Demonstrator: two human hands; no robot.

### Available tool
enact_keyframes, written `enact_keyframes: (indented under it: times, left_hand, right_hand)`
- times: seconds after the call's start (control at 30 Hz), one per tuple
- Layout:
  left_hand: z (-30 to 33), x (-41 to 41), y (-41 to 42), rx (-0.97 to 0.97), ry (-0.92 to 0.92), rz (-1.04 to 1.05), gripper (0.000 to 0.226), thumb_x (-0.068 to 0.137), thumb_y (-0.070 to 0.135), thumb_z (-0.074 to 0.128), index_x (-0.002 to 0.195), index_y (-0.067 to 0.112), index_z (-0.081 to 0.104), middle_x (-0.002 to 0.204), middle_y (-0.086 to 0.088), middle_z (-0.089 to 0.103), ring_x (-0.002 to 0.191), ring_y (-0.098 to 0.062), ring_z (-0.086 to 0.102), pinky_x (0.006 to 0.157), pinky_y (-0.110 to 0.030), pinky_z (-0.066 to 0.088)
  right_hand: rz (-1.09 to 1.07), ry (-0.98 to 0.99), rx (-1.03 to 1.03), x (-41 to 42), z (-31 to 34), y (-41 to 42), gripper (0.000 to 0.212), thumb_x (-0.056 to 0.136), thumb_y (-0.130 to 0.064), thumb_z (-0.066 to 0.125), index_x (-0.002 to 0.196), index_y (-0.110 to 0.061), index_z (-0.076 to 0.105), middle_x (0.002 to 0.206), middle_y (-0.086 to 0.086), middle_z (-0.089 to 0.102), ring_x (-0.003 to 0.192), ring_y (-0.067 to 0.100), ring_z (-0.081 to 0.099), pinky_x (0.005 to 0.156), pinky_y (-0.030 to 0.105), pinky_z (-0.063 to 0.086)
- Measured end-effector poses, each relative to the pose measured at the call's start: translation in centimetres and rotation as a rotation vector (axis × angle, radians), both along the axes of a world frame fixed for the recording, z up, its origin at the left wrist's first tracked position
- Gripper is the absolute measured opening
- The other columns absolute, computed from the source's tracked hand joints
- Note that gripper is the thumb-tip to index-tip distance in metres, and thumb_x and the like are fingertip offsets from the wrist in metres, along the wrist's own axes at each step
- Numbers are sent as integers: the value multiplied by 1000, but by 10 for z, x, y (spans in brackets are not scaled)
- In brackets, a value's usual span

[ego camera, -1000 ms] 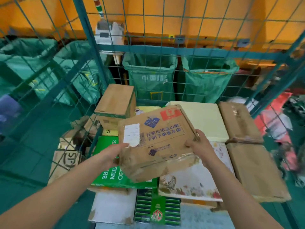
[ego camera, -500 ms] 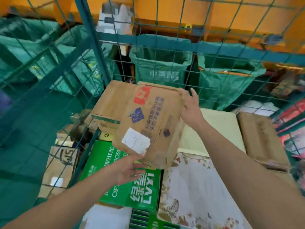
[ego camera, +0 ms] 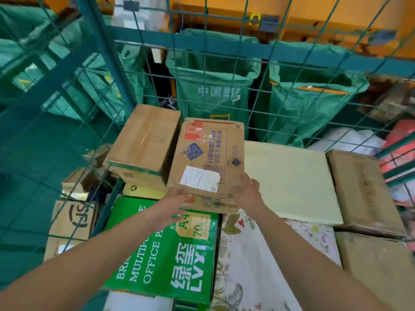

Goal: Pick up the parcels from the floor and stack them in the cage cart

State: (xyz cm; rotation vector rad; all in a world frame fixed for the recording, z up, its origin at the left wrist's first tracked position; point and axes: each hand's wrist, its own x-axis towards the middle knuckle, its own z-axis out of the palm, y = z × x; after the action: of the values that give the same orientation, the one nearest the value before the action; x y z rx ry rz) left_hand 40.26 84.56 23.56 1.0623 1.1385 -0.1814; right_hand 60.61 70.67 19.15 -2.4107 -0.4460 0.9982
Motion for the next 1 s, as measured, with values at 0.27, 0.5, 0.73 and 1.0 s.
enact_keyframes:
  times: [0.27, 0.5, 0.73, 1.0]
  left_hand:
    - [-21, 16, 37, 127, 16, 61, 37, 104, 32, 59, 140, 31, 50, 135, 2, 61, 114, -13, 58, 86, -35, 47]
    - [-33, 27, 40, 129, 44, 68, 36, 101, 40, 60, 136, 33, 54, 131, 2, 63, 115, -12, 56, 78, -35, 46]
    - [-23, 25, 32, 107, 31, 30, 44, 103, 40, 59, 144, 37, 45, 143, 6, 50, 128, -19, 49, 104, -47, 47]
    - [4, 2, -1, 153, -15, -38, 57, 104, 37, 58, 155, 41, 32, 133, 6, 51, 131, -23, 48, 111, -46, 45]
  right_hand:
    - [32, 66, 129, -25, -23, 19, 79, 107, -16, 44, 163, -36, -7, 110, 16, 72, 76, 30, 68, 61, 34, 55]
    - [-82, 70, 129, -24, -23, 27, 84, 105, -9, 44, 162, -48, -5, 115, 23, 71, 68, 27, 59, 57, 35, 49]
    - [-155, 22, 194, -31, -21, 32, 82, 103, -4, 42, 163, -43, 1, 111, 9, 66, 84, 32, 68, 70, 39, 56]
    - [-168, 64, 440, -64, 17, -12, 49, 95, 10, 50, 126, -28, 47, 110, -14, 60, 99, 3, 64, 72, 9, 53]
